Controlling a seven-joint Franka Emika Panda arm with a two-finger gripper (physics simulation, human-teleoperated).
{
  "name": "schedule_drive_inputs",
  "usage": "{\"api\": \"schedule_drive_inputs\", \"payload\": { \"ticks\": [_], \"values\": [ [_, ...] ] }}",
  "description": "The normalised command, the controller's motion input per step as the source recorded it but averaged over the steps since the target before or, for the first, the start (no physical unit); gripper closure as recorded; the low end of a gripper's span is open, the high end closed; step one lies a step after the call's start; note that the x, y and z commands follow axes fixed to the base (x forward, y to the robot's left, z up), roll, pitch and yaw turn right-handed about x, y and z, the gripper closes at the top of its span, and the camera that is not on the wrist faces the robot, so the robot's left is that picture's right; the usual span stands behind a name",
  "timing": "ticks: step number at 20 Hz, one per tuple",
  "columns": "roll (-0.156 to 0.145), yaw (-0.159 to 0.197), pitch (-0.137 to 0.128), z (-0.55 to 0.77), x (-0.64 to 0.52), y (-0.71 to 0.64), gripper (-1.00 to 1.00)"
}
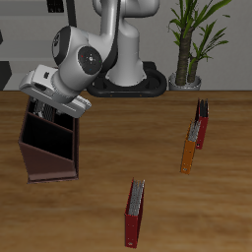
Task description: Place the striped book into the right desk caddy's back compartment
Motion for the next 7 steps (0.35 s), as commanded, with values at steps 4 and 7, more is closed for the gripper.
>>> {"api": "schedule_drive_inputs", "payload": {
  "ticks": [4, 7],
  "values": [
    [0.010, 0.007, -0.022, 0.10, -0.01, 0.09, -1.00],
    [0.049, 0.009, -0.042, 0.22, -0.08, 0.22, -1.00]
  ]
}}
